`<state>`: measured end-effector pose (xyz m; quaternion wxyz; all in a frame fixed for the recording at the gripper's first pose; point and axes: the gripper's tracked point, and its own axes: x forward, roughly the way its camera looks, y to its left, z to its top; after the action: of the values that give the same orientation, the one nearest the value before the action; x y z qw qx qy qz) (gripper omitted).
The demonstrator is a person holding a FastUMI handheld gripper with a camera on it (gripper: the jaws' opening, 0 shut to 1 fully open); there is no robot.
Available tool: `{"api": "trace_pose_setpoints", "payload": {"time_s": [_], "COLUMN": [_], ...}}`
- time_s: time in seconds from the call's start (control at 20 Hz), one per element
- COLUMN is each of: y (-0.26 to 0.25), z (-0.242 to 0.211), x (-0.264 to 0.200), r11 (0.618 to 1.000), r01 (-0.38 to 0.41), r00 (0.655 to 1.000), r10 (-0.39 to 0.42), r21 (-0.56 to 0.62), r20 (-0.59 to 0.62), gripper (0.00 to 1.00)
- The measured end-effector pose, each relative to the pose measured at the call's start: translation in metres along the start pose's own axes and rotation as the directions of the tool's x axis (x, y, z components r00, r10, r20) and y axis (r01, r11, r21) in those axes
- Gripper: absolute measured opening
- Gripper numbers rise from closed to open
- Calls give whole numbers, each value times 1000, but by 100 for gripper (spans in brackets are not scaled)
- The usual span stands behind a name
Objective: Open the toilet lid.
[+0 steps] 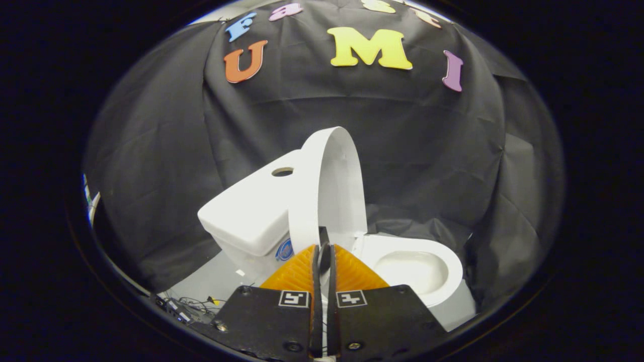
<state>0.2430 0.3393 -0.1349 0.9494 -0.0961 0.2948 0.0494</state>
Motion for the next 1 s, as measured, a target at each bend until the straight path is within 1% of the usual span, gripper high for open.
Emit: {"api": "trace_pose_setpoints", "payload": {"time_s": [0.2, 0.3, 0.4, 0.55, 0.6, 0.65, 0.7, 0.8, 0.95, 1.0], "y": [7, 14, 14, 10, 10, 10, 10, 22, 26, 22], "z": [-3, -2, -1, 1, 1, -2, -4, -8, -10, -11], "x": [2, 7, 8, 9, 8, 8, 6, 2, -2, -5], "r11": [1000, 999, 996, 998, 997, 994, 992, 990, 987, 987], "r01": [-16, -17, -10, 4, 17, 25, 32, -9, -43, -40], "r00": [1000, 1000, 1000, 1000, 1000, 1000, 999, 1000, 999, 998], "r10": [16, 18, 11, -3, -16, -23, -28, 12, 47, 46], "r21": [-2, -48, -88, -59, -73, -104, -124, -138, -158, -154], "r20": [5, 11, 18, 16, 16, 21, 29, 25, 25, 35], "gripper": [7, 7, 7, 7, 7, 9, 14, 22, 59, 62]}}
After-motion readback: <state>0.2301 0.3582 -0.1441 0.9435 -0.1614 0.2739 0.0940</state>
